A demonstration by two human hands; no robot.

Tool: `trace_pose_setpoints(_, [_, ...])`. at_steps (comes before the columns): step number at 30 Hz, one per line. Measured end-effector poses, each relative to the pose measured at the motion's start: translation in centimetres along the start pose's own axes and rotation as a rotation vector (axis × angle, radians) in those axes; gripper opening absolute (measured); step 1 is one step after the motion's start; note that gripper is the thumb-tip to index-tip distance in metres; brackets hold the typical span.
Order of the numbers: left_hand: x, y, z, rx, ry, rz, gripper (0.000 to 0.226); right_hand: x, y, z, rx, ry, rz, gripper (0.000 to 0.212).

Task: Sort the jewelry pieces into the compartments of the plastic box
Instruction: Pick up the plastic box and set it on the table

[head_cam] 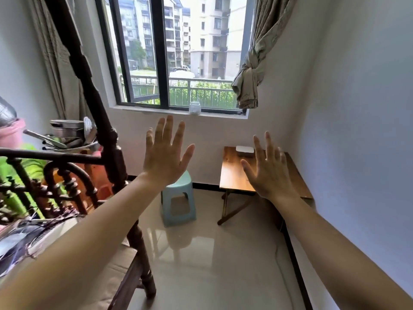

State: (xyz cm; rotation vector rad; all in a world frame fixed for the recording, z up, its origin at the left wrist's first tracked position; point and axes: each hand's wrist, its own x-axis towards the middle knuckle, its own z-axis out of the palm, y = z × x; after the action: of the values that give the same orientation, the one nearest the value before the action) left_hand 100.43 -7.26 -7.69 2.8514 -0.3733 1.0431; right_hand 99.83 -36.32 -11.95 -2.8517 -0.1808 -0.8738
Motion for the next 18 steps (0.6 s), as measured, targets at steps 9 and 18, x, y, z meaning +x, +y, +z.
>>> trace_pose_setpoints(9, [17.4, -3.8, 13.2, -0.071, -0.034, -0.004, 0.073, 16.6, 4.7, 10.8, 0.007, -0.02, 0.062, 0.08])
trace_pose_setpoints(18, [30.7, -5.2, 30.3, -0.079, -0.086, 0.026, 0.071, 30.5, 12.4, 25.0, 0.019, -0.018, 0.088, 0.077])
